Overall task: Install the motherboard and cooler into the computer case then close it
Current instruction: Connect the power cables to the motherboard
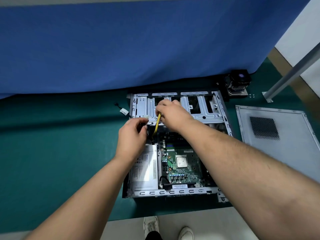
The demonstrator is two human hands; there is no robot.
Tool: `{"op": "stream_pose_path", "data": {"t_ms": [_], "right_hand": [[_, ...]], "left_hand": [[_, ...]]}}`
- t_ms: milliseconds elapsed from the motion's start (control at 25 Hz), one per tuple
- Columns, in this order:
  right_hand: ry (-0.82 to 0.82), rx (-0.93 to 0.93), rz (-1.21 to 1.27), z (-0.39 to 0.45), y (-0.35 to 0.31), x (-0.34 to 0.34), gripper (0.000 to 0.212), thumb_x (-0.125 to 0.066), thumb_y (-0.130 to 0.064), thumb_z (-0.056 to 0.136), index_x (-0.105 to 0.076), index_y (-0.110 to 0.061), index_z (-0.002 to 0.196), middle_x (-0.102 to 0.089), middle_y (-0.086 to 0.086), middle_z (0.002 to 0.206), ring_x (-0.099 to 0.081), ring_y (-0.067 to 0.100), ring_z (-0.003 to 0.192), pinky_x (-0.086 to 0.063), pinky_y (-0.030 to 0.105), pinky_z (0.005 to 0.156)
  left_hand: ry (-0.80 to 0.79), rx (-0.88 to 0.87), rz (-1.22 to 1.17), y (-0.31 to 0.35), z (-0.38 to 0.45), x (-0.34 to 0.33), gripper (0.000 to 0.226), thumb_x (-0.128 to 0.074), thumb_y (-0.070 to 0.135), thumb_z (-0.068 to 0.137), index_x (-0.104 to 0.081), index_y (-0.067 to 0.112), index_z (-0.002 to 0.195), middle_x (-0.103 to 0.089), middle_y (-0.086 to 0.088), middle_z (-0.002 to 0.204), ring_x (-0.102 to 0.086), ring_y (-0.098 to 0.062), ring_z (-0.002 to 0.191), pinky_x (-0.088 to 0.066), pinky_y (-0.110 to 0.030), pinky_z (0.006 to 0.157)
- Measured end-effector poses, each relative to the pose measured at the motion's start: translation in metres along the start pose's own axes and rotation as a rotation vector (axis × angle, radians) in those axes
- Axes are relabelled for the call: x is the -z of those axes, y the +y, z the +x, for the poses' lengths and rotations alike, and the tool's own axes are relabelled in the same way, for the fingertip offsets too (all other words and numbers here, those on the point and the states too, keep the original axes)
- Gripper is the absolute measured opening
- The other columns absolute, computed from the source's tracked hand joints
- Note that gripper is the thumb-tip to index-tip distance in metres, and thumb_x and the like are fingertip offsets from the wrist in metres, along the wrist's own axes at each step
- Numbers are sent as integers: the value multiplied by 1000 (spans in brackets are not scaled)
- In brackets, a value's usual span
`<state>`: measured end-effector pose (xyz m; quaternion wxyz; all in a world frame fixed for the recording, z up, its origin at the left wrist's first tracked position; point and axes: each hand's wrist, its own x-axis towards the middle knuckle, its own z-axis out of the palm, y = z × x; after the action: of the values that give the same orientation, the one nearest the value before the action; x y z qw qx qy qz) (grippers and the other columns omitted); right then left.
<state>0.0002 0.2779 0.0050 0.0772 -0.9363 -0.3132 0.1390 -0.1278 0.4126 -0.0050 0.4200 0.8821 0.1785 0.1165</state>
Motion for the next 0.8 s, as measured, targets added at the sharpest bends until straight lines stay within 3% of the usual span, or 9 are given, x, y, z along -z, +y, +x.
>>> {"op": "stream_pose_path", "data": {"t_ms": [80,200,320,400,440,520,600,720,800], "right_hand": [[73,46,-9,-5,2,3,22,-55,-19,98,-65,-26,116,-54,1,122,-50,31,115,-48,37,88],[204,167,7,-23,4,18,15,-60,-32,96,-67,-27,109,-58,-1,108,-60,28,102,-46,35,71],[154,286,41,-30,-7,35,18,-65,-31,94,-70,-27,111,-61,-1,108,-63,26,100,-52,38,80],[143,312,125,-31,-15,39,22,-67,-25,93,-71,-25,115,-64,-1,111,-62,20,99,-51,34,87],[173,288,206,-32,-15,39,25,-67,-19,93,-70,-23,118,-66,0,114,-61,16,97,-49,32,90],[271,162,330,-36,-8,33,32,-61,-6,90,-68,-19,118,-65,1,119,-59,13,95,-48,31,93],[258,19,345,-41,3,21,32,-60,-4,89,-67,-19,117,-64,1,120,-62,16,98,-49,34,96],[107,-5,404,-45,0,-1,32,-73,-17,90,-67,-22,121,-64,-1,121,-64,14,96,-49,30,95],[141,-11,448,-43,-8,-11,29,-75,-25,90,-69,-24,119,-67,0,117,-64,17,100,-49,28,92]], "left_hand": [[-68,-48,26,0,1,2,33,-71,6,91,-73,11,123,-70,-2,123,-64,-18,114,-42,-19,103],[-189,-59,4,4,2,1,47,-79,16,87,-67,12,132,-66,-3,129,-64,-20,115,-48,-34,107],[-227,5,-42,10,1,-4,37,-80,23,87,-70,22,122,-71,4,112,-67,-14,99,-53,-27,91],[-207,58,-118,10,1,-8,16,-72,16,93,-71,27,104,-74,8,95,-69,-10,89,-50,-16,77],[-187,83,-158,9,1,-9,16,-68,12,96,-71,27,100,-74,11,90,-69,-7,87,-48,-11,72],[-161,168,-314,6,2,-10,18,-60,6,101,-72,20,102,-75,15,87,-72,-12,92,-50,-12,74],[-165,243,-500,2,3,-11,21,-54,0,103,-71,13,103,-77,14,88,-74,-18,98,-55,-18,72],[-214,266,-610,1,2,-10,25,-49,-4,104,-67,12,97,-78,3,88,-76,-16,94,-57,-19,71],[-220,255,-589,0,3,-10,26,-47,-6,104,-63,12,95,-76,0,87,-75,-10,84,-56,-19,72]]}}
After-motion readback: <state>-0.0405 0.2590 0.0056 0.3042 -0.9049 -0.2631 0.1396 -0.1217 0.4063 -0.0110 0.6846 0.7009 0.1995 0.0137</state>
